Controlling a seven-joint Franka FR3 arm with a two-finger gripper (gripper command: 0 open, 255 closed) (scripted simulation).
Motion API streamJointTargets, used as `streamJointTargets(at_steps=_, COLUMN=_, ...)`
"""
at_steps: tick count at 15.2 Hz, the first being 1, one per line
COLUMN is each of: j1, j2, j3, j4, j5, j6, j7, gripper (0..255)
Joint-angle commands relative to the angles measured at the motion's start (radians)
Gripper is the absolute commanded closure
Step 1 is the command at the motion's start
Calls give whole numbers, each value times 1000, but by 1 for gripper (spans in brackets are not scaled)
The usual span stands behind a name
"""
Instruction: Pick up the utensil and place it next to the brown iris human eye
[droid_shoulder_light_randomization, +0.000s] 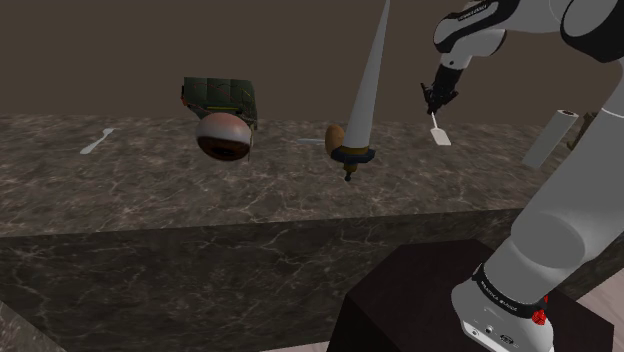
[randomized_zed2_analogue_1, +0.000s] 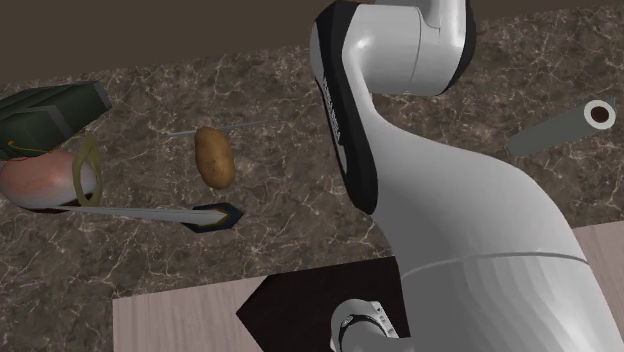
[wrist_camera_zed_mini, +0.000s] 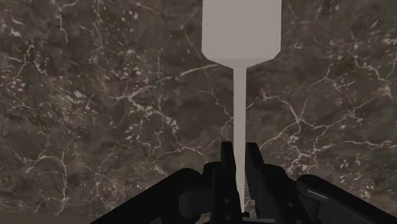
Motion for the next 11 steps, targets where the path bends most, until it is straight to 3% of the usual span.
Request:
streamJointTargets(at_steps=1, j1=2, j2=-8, j3=1, j4=19, j5=-5, j6=-26, j7=5, gripper=255)
streamJointTargets(at_steps=11, j1=3, j2=-27, j3=0, j4=132, j5=-17, j6=-156, j7=15, gripper=255)
